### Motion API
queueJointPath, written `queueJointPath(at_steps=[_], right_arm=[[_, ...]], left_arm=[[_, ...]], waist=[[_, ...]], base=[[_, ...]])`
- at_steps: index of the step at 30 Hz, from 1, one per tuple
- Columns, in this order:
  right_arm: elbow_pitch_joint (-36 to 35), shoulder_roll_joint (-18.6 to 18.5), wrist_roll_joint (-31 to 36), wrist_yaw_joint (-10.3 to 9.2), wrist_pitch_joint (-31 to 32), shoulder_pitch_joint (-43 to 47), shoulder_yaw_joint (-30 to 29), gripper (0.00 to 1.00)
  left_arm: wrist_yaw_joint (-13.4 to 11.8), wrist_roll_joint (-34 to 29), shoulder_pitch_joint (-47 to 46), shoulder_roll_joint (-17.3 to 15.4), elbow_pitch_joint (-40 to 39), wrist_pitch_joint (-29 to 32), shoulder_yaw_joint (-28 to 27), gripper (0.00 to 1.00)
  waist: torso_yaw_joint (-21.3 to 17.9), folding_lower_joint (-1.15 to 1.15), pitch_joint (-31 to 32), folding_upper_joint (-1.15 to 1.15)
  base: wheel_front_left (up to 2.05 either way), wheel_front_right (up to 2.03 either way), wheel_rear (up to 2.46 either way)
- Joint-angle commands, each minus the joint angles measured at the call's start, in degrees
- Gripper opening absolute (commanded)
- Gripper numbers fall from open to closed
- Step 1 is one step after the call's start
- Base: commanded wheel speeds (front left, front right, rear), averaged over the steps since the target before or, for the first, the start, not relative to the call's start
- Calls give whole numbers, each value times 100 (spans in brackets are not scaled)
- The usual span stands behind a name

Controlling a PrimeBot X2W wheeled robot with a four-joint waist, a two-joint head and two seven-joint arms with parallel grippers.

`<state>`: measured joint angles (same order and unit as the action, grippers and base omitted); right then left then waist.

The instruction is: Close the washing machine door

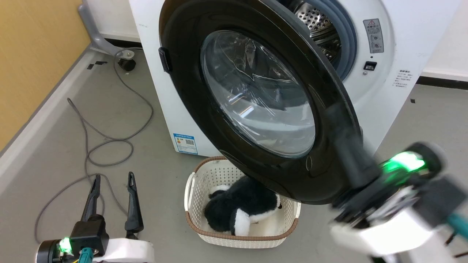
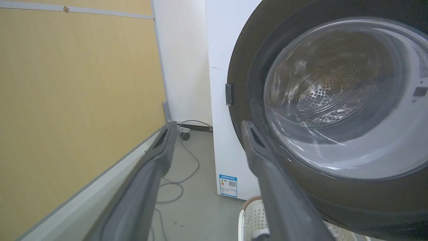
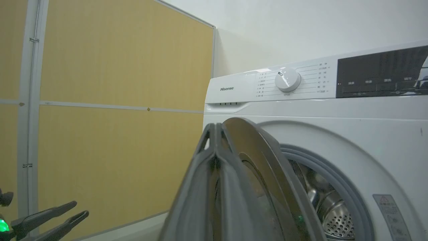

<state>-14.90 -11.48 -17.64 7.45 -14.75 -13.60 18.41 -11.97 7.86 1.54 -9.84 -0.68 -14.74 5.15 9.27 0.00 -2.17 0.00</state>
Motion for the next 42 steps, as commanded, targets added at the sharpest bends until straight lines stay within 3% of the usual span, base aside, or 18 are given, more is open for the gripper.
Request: queueJointPath(at_steps=[1,7,13,31,42], right_arm=[[57,-79,-2,3,-25,-76,99,0],[796,-732,151,3,-25,-175,1253,0],[1631,-983,246,3,-25,-94,1463,0],[2748,-826,143,3,-25,-608,-263,0],[3940,-1012,472,3,-25,-2268,-994,0]], left_arm=[[18,-42,0,13,16,-26,-23,100],[150,-216,-58,197,21,-26,-122,100],[252,-325,-161,339,-7,-26,-192,100],[388,-518,-747,612,-152,-26,-120,100],[365,-492,-1192,680,-230,-26,61,100]], waist=[[-2,0,-6,0],[-39,0,-80,0],[-90,0,-242,0],[-161,0,-1175,0],[33,0,-1852,0]], base=[[0,0,0],[0,0,0],[0,0,0],[0,0,0],[0,0,0]])
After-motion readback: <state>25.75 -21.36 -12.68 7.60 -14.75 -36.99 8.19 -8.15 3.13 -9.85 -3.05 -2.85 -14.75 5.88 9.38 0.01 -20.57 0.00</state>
